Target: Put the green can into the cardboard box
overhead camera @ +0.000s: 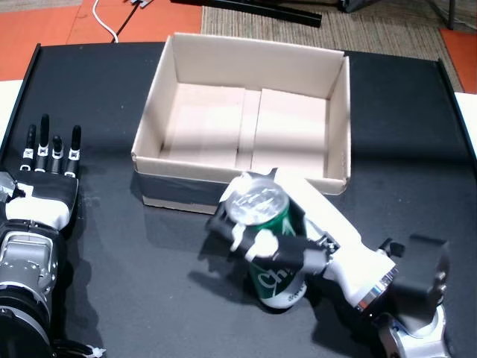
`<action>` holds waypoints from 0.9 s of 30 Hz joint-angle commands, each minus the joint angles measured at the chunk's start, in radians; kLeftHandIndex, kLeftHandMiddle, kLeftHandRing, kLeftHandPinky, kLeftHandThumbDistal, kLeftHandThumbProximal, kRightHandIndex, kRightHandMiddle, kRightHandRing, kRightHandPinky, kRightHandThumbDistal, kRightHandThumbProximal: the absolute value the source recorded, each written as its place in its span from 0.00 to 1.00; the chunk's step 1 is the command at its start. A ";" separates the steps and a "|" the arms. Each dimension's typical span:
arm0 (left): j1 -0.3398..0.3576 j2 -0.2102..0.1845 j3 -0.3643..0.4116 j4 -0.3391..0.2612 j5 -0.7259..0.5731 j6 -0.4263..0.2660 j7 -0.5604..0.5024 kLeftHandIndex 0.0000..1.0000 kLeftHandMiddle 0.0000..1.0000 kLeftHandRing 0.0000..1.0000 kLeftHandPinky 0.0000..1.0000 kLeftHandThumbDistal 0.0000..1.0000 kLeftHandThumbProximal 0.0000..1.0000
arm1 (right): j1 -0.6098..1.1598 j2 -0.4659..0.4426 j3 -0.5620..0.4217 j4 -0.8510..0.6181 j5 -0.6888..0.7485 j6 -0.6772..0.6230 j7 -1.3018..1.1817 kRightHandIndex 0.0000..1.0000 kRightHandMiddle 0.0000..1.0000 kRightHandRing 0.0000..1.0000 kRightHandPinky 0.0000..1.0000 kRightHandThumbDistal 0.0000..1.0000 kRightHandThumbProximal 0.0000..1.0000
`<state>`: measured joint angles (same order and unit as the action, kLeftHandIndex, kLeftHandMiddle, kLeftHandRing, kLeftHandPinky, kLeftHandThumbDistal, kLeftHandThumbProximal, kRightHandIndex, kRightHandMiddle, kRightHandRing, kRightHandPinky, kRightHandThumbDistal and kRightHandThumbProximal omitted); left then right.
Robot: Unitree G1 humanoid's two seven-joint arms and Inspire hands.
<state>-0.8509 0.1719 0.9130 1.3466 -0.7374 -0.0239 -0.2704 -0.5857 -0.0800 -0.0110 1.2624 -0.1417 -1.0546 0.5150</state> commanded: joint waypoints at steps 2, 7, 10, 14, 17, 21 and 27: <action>0.013 -0.004 -0.004 0.005 0.012 -0.002 0.013 0.47 0.23 0.45 0.88 0.85 1.00 | -0.066 -0.006 0.014 -0.031 -0.015 -0.122 -0.050 0.00 0.00 0.00 0.09 0.21 0.60; 0.011 -0.003 -0.006 0.007 0.014 0.005 0.016 0.46 0.20 0.39 0.80 0.88 0.99 | -0.191 -0.007 -0.003 -0.114 -0.058 -0.247 -0.234 0.00 0.00 0.00 0.03 0.50 0.73; 0.010 -0.004 -0.009 0.008 0.017 0.003 0.021 0.44 0.18 0.36 0.78 0.87 0.97 | -0.271 0.001 0.003 -0.134 0.003 -0.291 -0.229 0.00 0.00 0.00 0.04 0.41 0.70; 0.006 -0.008 -0.007 0.009 0.015 0.002 0.026 0.44 0.18 0.36 0.76 0.87 0.96 | -0.349 0.010 -0.005 -0.142 0.066 -0.308 -0.234 0.00 0.00 0.00 0.05 0.41 0.62; 0.005 -0.010 0.000 0.010 0.008 0.010 0.023 0.46 0.19 0.36 0.75 0.88 0.95 | -0.384 0.019 -0.032 -0.142 0.058 -0.330 -0.293 0.00 0.00 0.00 0.03 0.40 0.60; 0.001 -0.014 0.000 0.010 0.011 0.002 0.032 0.47 0.21 0.38 0.77 0.85 0.99 | -0.428 0.042 -0.049 -0.142 0.094 -0.354 -0.327 0.00 0.00 0.00 0.04 0.34 0.51; -0.003 -0.020 -0.002 0.009 0.011 -0.002 0.042 0.54 0.24 0.44 0.81 0.83 0.99 | -0.512 0.021 -0.090 -0.102 -0.006 -0.340 -0.451 0.00 0.00 0.00 0.02 0.40 0.57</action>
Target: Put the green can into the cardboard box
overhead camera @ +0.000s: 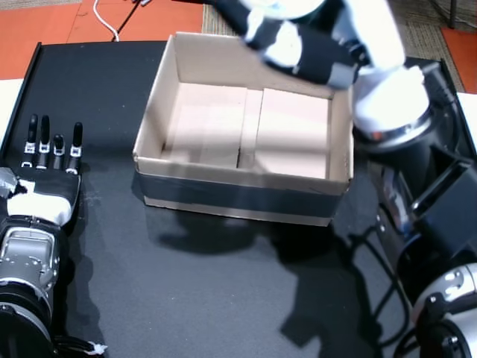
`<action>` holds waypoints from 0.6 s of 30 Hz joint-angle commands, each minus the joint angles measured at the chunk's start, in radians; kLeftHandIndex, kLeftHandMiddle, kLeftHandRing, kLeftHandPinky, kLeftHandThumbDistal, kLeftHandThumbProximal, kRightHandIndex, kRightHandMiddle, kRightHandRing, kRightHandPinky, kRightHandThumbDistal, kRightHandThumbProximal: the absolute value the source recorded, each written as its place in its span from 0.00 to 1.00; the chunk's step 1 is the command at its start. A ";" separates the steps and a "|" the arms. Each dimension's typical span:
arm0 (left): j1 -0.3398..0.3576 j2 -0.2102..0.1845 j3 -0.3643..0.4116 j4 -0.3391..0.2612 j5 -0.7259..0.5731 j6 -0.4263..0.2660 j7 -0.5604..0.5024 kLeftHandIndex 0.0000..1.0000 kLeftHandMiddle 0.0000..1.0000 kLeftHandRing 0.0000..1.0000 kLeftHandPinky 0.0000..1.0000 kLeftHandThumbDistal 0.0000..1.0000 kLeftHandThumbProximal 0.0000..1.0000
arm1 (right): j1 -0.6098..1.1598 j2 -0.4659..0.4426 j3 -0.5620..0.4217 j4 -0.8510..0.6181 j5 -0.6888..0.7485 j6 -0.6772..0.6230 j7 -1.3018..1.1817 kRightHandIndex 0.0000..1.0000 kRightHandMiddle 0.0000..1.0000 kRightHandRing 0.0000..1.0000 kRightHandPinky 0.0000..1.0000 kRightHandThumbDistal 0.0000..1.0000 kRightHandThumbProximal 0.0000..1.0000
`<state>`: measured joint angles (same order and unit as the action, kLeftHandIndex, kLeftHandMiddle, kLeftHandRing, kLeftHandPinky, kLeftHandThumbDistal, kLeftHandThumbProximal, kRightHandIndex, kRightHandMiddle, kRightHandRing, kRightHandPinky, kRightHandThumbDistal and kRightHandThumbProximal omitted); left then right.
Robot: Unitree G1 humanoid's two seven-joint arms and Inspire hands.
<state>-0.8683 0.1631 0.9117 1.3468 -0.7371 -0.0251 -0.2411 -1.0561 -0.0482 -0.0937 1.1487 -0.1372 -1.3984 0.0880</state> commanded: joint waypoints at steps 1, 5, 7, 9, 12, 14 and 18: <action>0.014 -0.011 -0.001 0.008 0.011 -0.001 0.013 0.53 0.24 0.43 0.81 0.82 0.99 | -0.059 -0.026 0.001 0.026 -0.052 0.044 -0.066 0.00 0.00 0.00 0.02 0.41 0.61; 0.017 -0.012 -0.002 0.008 0.011 0.003 0.008 0.53 0.26 0.44 0.82 0.84 1.00 | -0.143 -0.080 0.072 0.095 -0.205 0.255 -0.222 0.00 0.00 0.00 0.11 0.49 0.62; 0.018 -0.013 -0.002 0.008 0.012 0.002 0.009 0.52 0.25 0.44 0.83 0.85 1.00 | -0.194 -0.101 0.126 0.131 -0.272 0.382 -0.287 0.00 0.00 0.00 0.13 0.43 0.59; 0.019 -0.015 -0.001 0.008 0.011 0.002 0.006 0.53 0.27 0.48 0.87 0.85 1.00 | -0.238 -0.118 0.179 0.157 -0.329 0.489 -0.319 0.00 0.00 0.00 0.19 0.30 0.40; 0.020 -0.019 0.000 0.008 0.008 0.005 -0.002 0.54 0.29 0.51 0.90 0.87 1.00 | -0.291 -0.125 0.223 0.188 -0.358 0.629 -0.281 0.00 0.00 0.02 0.19 0.31 0.30; 0.019 -0.022 0.003 0.008 0.005 0.005 0.000 0.55 0.25 0.44 0.88 0.87 0.99 | -0.311 -0.130 0.248 0.200 -0.376 0.696 -0.262 0.00 0.00 0.03 0.20 0.34 0.30; 0.018 -0.027 0.005 0.007 0.005 -0.001 0.008 0.54 0.23 0.43 0.88 0.84 0.98 | -0.331 -0.141 0.292 0.211 -0.410 0.792 -0.250 0.00 0.00 0.04 0.25 0.28 0.15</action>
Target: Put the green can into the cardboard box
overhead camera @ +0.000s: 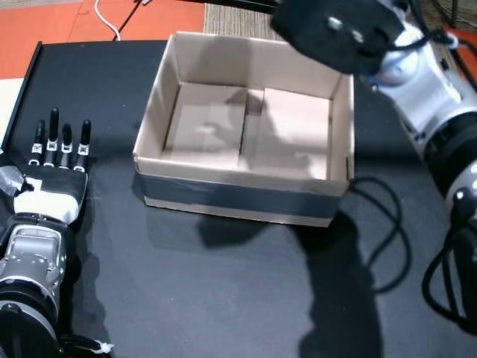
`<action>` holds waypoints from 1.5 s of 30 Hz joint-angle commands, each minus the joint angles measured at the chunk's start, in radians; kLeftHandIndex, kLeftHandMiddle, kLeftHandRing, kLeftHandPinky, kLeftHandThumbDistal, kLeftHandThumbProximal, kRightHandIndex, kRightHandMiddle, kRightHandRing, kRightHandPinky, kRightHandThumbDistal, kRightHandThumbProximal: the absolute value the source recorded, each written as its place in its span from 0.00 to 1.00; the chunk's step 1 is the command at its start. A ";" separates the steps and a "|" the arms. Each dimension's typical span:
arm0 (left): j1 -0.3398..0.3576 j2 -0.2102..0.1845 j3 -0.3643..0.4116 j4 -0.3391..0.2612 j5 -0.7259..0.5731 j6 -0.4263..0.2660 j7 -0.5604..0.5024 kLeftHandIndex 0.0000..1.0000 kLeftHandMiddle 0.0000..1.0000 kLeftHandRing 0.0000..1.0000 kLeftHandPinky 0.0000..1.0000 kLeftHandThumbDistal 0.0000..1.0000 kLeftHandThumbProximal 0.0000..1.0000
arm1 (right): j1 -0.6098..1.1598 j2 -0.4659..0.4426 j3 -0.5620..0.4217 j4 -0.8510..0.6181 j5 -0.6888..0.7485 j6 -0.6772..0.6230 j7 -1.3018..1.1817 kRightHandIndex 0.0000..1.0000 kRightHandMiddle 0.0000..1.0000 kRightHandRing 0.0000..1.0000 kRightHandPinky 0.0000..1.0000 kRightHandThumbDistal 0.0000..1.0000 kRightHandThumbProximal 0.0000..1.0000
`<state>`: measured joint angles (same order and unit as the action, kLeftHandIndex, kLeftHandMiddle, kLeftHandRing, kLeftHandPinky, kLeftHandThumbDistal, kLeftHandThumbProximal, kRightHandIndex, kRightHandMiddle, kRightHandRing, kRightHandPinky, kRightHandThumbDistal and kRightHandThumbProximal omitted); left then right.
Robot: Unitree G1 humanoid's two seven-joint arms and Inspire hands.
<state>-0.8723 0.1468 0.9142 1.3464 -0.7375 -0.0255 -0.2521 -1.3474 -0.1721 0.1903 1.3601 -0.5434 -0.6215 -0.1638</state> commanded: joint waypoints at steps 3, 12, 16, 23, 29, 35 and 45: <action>0.028 -0.013 0.001 0.007 0.007 0.000 0.002 0.53 0.23 0.45 0.90 0.85 0.98 | -0.050 -0.018 0.025 0.003 -0.013 0.073 0.007 0.05 0.06 0.10 0.27 0.25 0.17; 0.018 -0.029 0.002 0.007 0.005 -0.007 0.017 0.54 0.25 0.45 0.91 0.90 0.99 | -0.097 0.026 0.105 0.017 -0.056 0.260 0.133 0.11 0.11 0.15 0.23 0.23 0.40; 0.016 -0.036 0.006 0.007 0.001 -0.008 0.017 0.55 0.23 0.45 0.93 0.89 0.98 | -0.115 0.050 0.129 0.018 -0.063 0.324 0.263 0.20 0.14 0.16 0.19 0.23 0.38; 0.017 -0.039 0.001 0.006 0.006 -0.006 0.016 0.57 0.22 0.42 0.89 0.90 0.97 | -0.113 0.074 0.169 0.019 -0.075 0.395 0.432 0.17 0.18 0.26 0.31 0.45 0.59; 0.020 -0.040 0.002 0.006 0.003 -0.006 0.005 0.56 0.20 0.42 0.89 0.92 0.95 | -0.101 0.076 0.168 0.018 -0.059 0.393 0.491 0.03 0.05 0.14 0.21 0.31 0.54; 0.021 -0.035 0.009 0.006 -0.003 0.004 -0.005 0.54 0.21 0.43 0.92 0.93 0.95 | -0.093 0.070 0.147 0.018 -0.032 0.408 0.544 0.00 0.00 0.08 0.17 0.24 0.52; 0.018 -0.032 0.002 0.006 0.004 -0.004 0.006 0.50 0.20 0.41 0.92 0.98 0.96 | -0.073 0.049 0.146 0.019 -0.037 0.415 0.546 0.00 0.00 0.06 0.18 0.23 0.56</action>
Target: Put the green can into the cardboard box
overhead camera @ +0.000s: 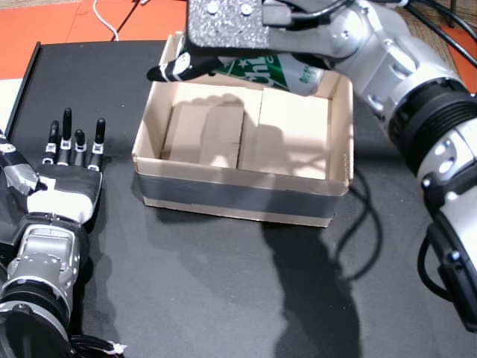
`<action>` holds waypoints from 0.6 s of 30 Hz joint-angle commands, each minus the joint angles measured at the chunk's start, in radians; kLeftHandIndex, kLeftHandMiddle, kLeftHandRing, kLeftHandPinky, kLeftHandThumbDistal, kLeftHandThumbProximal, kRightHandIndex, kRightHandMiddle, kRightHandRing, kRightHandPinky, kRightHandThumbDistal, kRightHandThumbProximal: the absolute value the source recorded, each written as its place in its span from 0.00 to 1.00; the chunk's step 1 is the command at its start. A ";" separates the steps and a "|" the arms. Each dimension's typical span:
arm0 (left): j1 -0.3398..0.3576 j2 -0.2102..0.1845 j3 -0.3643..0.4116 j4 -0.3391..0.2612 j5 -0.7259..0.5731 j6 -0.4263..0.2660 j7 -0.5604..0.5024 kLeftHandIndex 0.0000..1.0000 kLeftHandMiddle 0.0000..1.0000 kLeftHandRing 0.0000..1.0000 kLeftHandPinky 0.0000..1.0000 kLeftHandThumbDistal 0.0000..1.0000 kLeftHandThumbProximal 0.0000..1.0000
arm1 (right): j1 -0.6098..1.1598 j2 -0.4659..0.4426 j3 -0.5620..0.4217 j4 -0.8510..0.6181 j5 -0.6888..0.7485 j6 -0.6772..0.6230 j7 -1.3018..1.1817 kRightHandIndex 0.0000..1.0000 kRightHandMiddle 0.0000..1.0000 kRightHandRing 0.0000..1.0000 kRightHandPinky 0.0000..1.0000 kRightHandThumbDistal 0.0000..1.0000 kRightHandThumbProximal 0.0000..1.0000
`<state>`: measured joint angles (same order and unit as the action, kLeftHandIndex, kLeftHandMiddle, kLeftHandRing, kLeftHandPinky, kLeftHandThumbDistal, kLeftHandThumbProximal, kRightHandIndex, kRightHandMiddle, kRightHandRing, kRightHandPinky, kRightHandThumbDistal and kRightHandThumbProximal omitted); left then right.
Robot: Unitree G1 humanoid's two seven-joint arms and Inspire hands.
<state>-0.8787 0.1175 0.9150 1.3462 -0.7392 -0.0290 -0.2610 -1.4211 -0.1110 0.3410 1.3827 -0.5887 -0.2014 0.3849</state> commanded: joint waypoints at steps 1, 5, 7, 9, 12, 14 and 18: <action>0.024 -0.002 0.001 0.007 0.006 0.001 0.014 0.51 0.20 0.42 0.93 0.98 0.96 | 0.003 -0.013 -0.003 -0.004 0.007 -0.005 -0.006 0.00 0.00 0.06 0.18 0.24 0.56; 0.024 -0.003 0.002 0.006 0.005 -0.003 0.018 0.51 0.21 0.42 0.91 0.99 0.96 | 0.014 -0.015 -0.002 -0.004 0.006 -0.017 -0.023 0.17 0.18 0.25 0.32 0.41 0.68; 0.022 -0.004 0.006 0.006 0.001 -0.005 0.022 0.51 0.21 0.42 0.88 0.99 0.96 | 0.018 -0.015 -0.012 -0.005 0.016 -0.021 -0.017 0.21 0.21 0.30 0.39 0.45 0.71; 0.021 -0.005 0.009 0.006 -0.001 -0.007 0.023 0.53 0.23 0.41 0.87 0.98 0.96 | 0.019 -0.014 -0.023 -0.005 0.024 -0.019 -0.010 0.20 0.20 0.30 0.41 0.49 0.70; 0.023 -0.006 0.008 0.006 0.002 -0.010 0.015 0.53 0.23 0.42 0.88 1.00 0.97 | 0.017 -0.014 -0.021 -0.005 0.020 -0.022 -0.007 0.23 0.23 0.34 0.46 0.50 0.71; 0.024 -0.005 0.005 0.006 0.007 -0.011 0.015 0.53 0.23 0.41 0.87 1.00 0.97 | 0.016 -0.015 -0.018 -0.005 0.018 -0.023 -0.003 0.29 0.27 0.37 0.46 0.56 0.73; 0.024 -0.005 0.005 0.006 0.005 -0.012 0.013 0.54 0.24 0.41 0.88 0.99 0.97 | 0.017 -0.015 -0.032 -0.003 0.032 -0.018 0.021 0.48 0.42 0.46 0.52 0.64 0.75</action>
<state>-0.8789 0.1178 0.9181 1.3462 -0.7396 -0.0354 -0.2584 -1.4072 -0.1176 0.3273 1.3827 -0.5843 -0.2144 0.3956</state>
